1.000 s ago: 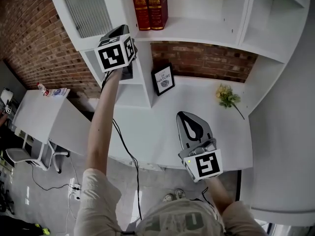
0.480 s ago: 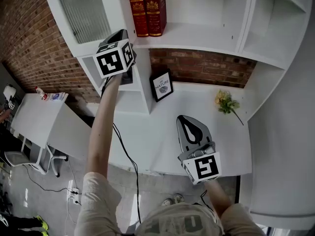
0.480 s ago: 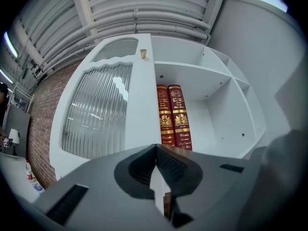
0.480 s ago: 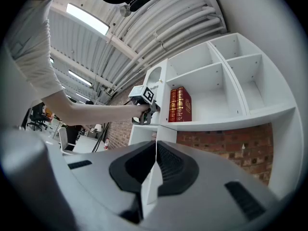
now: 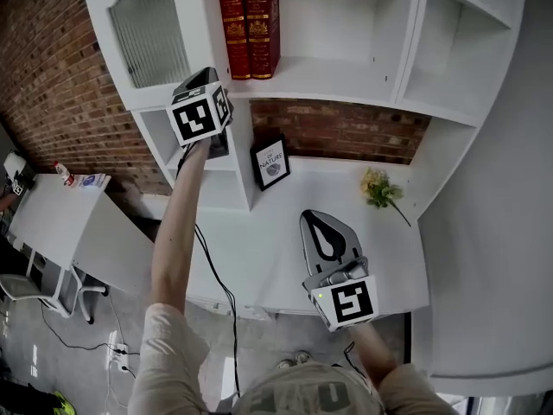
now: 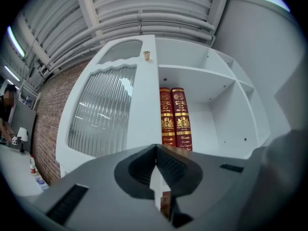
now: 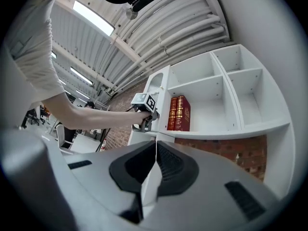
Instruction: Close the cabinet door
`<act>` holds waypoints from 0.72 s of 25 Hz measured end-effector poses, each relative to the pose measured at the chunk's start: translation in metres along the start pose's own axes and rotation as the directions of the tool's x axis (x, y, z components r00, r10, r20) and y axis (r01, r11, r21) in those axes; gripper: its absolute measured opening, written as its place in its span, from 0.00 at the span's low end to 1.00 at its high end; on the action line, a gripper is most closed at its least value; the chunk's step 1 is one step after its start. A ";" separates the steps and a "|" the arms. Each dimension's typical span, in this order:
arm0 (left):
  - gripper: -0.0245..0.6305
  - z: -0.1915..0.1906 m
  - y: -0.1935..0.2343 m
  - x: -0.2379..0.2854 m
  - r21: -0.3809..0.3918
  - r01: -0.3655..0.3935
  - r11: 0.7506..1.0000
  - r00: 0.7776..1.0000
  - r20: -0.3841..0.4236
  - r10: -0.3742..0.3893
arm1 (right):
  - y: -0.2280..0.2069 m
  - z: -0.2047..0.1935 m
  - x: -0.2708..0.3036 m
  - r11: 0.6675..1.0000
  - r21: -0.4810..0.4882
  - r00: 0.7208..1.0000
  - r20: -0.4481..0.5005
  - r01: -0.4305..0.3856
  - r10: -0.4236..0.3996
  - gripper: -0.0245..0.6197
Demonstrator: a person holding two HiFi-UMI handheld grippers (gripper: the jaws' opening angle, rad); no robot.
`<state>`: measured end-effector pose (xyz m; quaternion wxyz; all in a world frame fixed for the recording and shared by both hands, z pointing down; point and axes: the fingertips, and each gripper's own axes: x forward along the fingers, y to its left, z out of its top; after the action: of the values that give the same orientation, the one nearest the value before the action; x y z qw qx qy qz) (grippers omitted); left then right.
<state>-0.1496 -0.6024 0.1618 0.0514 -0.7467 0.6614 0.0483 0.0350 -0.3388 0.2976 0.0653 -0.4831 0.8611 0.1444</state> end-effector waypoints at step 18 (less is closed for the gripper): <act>0.06 -0.039 -0.150 -0.274 -0.031 0.251 0.968 0.942 0.237 -0.237 | 0.012 0.039 -0.083 0.991 -0.022 0.991 0.051 0.128 -0.127 0.06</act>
<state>-0.0338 -0.3208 0.2407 0.1110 -0.8132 0.5517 0.1483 0.0673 -0.2529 0.2840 0.0896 -0.5343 0.8246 0.1626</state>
